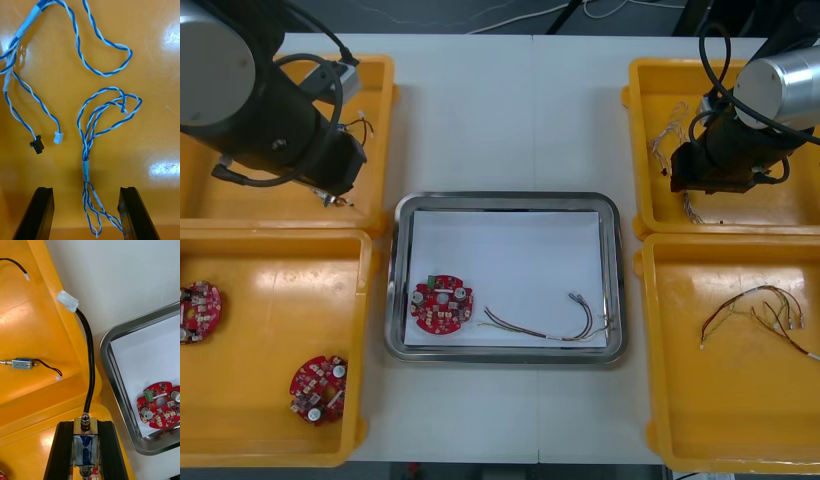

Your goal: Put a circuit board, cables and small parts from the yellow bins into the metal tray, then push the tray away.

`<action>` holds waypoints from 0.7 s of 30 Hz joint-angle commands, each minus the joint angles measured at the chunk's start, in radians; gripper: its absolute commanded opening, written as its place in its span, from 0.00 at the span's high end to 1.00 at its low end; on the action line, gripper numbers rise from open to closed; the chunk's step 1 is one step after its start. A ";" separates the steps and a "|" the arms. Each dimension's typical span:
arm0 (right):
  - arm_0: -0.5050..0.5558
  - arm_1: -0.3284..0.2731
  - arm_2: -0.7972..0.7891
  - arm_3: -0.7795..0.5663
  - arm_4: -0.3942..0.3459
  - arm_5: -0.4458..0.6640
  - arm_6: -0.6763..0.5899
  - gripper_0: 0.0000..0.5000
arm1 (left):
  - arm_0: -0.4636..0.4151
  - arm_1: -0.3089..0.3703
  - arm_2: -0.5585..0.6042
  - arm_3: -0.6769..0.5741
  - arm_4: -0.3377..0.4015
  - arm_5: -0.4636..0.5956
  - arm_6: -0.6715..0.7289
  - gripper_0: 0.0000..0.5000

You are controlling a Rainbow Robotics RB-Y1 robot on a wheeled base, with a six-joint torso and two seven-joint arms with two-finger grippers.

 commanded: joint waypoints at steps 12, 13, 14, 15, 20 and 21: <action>0.052 0.030 0.008 -0.011 0.057 -0.065 0.045 0.00 | 0.042 -0.118 -0.173 -0.101 -0.145 0.007 0.289 1.00; 0.052 0.030 0.008 -0.011 0.059 -0.065 0.042 0.00 | 0.042 -0.125 -0.180 -0.102 -0.154 0.007 0.308 1.00; 0.052 0.031 0.008 -0.011 0.059 -0.067 0.040 0.00 | 0.042 -0.132 -0.196 -0.102 -0.168 0.007 0.325 1.00; 0.052 0.033 0.008 -0.011 0.059 -0.067 0.042 0.00 | 0.042 -0.136 -0.208 -0.104 -0.183 0.007 0.340 1.00; 0.052 0.033 0.010 -0.011 0.059 -0.067 0.045 0.00 | 0.042 -0.158 -0.259 -0.101 -0.241 0.007 0.409 1.00; 0.053 0.033 0.010 -0.011 0.059 -0.067 0.046 0.00 | 0.042 -0.161 -0.262 -0.099 -0.245 0.007 0.421 1.00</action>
